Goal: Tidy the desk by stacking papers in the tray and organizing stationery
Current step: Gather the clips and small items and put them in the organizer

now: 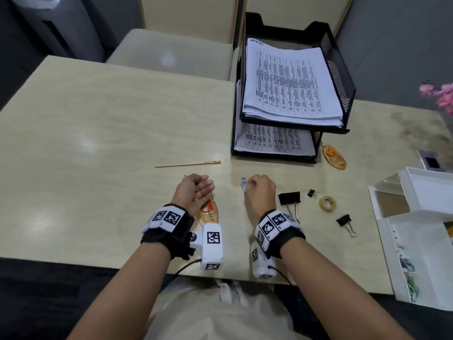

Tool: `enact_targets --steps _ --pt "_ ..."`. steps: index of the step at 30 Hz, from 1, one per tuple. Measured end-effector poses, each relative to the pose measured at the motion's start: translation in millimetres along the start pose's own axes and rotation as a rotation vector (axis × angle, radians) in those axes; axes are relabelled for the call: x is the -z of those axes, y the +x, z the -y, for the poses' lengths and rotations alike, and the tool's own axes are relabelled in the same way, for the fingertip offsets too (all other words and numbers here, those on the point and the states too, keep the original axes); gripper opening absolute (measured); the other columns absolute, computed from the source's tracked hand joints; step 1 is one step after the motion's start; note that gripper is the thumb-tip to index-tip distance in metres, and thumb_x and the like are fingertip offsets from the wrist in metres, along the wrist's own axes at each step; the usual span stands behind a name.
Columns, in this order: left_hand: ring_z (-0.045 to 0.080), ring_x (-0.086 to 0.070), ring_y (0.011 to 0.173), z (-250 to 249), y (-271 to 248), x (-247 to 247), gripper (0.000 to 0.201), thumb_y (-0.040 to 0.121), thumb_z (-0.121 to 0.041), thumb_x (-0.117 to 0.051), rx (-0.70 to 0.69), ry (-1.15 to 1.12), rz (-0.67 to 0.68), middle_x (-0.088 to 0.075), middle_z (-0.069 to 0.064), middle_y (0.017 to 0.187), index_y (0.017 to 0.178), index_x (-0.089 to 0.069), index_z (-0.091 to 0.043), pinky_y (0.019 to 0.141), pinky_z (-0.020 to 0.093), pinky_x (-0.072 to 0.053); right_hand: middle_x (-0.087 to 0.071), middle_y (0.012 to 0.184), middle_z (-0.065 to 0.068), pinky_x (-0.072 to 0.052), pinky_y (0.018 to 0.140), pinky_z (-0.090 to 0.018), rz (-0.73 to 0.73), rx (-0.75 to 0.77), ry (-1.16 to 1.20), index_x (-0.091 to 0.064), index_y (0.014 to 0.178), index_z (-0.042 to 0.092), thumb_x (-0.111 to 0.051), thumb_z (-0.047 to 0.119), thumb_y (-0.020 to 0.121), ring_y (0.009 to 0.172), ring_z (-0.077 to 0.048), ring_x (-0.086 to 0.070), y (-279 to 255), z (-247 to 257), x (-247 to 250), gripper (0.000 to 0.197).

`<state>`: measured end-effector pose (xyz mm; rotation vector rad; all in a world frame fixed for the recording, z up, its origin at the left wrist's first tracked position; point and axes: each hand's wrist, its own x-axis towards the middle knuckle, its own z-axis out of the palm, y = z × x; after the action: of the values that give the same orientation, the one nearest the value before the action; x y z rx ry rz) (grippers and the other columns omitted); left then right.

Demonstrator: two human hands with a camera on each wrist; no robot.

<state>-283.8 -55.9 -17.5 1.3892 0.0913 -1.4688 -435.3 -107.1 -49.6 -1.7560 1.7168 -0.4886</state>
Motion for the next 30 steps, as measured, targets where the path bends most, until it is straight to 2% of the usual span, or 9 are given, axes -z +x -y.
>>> enact_targets --steps 3,6,10,15,16,19,24,26,30 --pt "0.015 -0.056 0.069 -2.1 3.7 -1.8 0.024 0.095 -0.013 -0.037 0.006 -0.002 0.006 -0.057 0.006 0.076 0.077 -0.053 -0.009 0.071 0.026 -0.046 -0.058 0.088 -0.010 -0.050 0.084 -0.033 0.008 -0.046 0.031 -0.064 0.097 -0.003 -0.053 -0.005 0.083 0.086 -0.024 -0.056 6.1 7.4 -3.7 0.018" --pt "0.015 -0.056 0.070 -3.3 8.1 -1.2 0.024 0.095 -0.013 -0.037 0.015 -0.001 0.002 -0.057 0.005 0.077 0.077 -0.054 -0.009 0.069 0.025 -0.046 -0.052 0.083 -0.004 -0.047 0.077 -0.027 0.034 -0.019 -0.007 -0.062 0.098 -0.001 -0.048 -0.006 0.082 0.080 -0.020 -0.050 3.1 10.5 -4.9 0.022" --pt "0.015 -0.056 0.070 -1.1 12.2 -4.0 0.025 0.094 -0.013 -0.037 0.039 -0.006 0.010 -0.057 0.006 0.077 0.076 -0.053 -0.009 0.070 0.025 -0.046 -0.060 0.090 -0.012 -0.049 0.073 -0.031 0.070 -0.072 -0.046 -0.061 0.097 0.003 -0.040 -0.007 0.083 0.082 -0.026 -0.056 -2.8 7.9 -3.9 0.027" --pt "0.018 -0.058 0.074 9.2 15.5 -16.1 0.028 0.096 -0.016 -0.034 0.096 0.006 0.078 -0.059 0.009 0.081 0.079 -0.054 -0.007 0.074 0.026 -0.048 -0.058 0.075 -0.006 -0.038 0.053 0.000 0.086 -0.027 0.183 -0.063 0.082 0.008 -0.050 -0.009 0.081 0.066 -0.013 -0.052 -8.2 27.8 9.8 0.021" --pt "0.018 -0.060 0.071 11.8 16.8 -18.6 0.030 0.097 -0.019 -0.032 0.119 0.007 0.100 -0.059 0.010 0.081 0.080 -0.054 -0.006 0.070 0.027 -0.049 -0.056 0.074 -0.004 -0.038 0.052 0.000 0.126 0.016 0.242 -0.065 0.084 0.006 -0.054 -0.009 0.081 0.063 -0.009 -0.050 -10.9 36.1 14.8 0.019" --pt "0.013 -0.056 0.046 16.2 18.9 -22.9 0.038 0.099 -0.026 -0.028 0.197 -0.079 0.178 -0.062 0.006 0.057 0.079 -0.054 -0.006 0.046 0.018 -0.048 -0.061 0.079 -0.007 -0.042 0.058 -0.002 0.213 0.132 0.266 -0.068 0.090 0.005 -0.063 -0.005 0.078 0.067 -0.009 -0.053 -20.5 58.3 24.5 0.017" --pt "0.007 -0.043 0.028 10.3 24.4 -24.1 0.039 0.097 -0.025 -0.035 0.247 -0.131 0.147 -0.047 0.000 0.037 0.065 -0.049 -0.009 0.033 0.009 -0.037 -0.065 0.081 -0.005 -0.045 0.066 -0.006 0.087 0.198 0.266 -0.070 0.091 0.004 -0.063 -0.003 0.079 0.074 -0.010 -0.056 -7.5 64.4 31.2 0.015" --pt "0.006 -0.036 0.024 5.2 23.4 -21.6 0.038 0.096 -0.025 -0.034 0.227 -0.049 0.140 -0.045 -0.003 0.035 0.061 -0.043 -0.013 0.031 0.007 -0.025 -0.062 0.080 -0.003 -0.051 0.074 -0.021 0.044 0.152 0.205 -0.070 0.090 0.003 -0.059 -0.003 0.082 0.076 -0.013 -0.057 6.8 54.6 29.0 0.015" --pt "0.005 -0.027 0.023 -3.0 27.3 -5.5 0.037 0.096 -0.023 -0.032 0.159 -0.080 0.117 -0.037 -0.006 0.032 0.060 -0.036 -0.016 0.029 0.011 -0.015 -0.062 0.103 -0.011 -0.050 0.085 -0.031 0.207 0.124 -0.089 -0.066 0.097 0.004 -0.050 -0.005 0.082 0.094 -0.023 -0.059 17.2 30.6 15.7 0.023"
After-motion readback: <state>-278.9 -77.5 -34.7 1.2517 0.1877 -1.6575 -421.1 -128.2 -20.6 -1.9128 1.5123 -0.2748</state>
